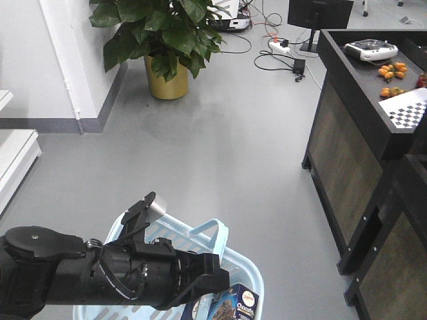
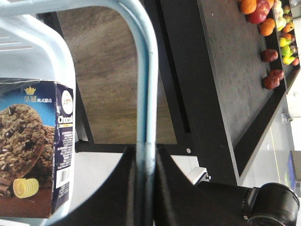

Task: Left arm holds basket, right arm returns cookies
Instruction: 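Turn the base past the potted plant, basket held in left gripper, then drive to the snack shelf, stopping with the right gripper facing it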

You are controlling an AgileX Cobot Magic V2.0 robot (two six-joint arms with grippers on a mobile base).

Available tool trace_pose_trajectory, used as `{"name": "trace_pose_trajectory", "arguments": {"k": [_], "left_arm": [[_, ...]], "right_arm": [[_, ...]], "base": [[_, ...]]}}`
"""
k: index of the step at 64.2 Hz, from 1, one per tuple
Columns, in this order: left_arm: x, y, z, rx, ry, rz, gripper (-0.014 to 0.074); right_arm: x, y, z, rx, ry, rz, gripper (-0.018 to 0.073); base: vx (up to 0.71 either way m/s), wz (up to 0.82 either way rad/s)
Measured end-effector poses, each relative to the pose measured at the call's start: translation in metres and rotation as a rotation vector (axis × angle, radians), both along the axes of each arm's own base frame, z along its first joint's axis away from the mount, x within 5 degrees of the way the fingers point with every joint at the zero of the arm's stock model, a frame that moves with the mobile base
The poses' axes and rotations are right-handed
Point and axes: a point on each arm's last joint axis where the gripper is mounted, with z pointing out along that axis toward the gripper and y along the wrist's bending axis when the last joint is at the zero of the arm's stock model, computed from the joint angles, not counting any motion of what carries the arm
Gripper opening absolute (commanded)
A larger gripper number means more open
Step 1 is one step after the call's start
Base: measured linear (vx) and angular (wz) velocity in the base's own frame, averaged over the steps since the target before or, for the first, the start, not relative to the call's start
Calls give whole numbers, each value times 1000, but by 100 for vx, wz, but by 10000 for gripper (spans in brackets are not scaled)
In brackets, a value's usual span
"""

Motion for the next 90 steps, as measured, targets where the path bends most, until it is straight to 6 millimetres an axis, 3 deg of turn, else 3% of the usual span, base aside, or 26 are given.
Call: {"name": "trace_pose_trajectory", "arguments": {"k": [60, 90], "left_arm": [[0, 0, 0, 0, 0, 0, -6], [0, 0, 0, 1, 0, 1, -6]], "right_arm": [[0, 0, 0, 0, 0, 0, -8], [0, 0, 0, 0, 0, 0, -8]], "base": [[27, 4], [26, 42]]}}
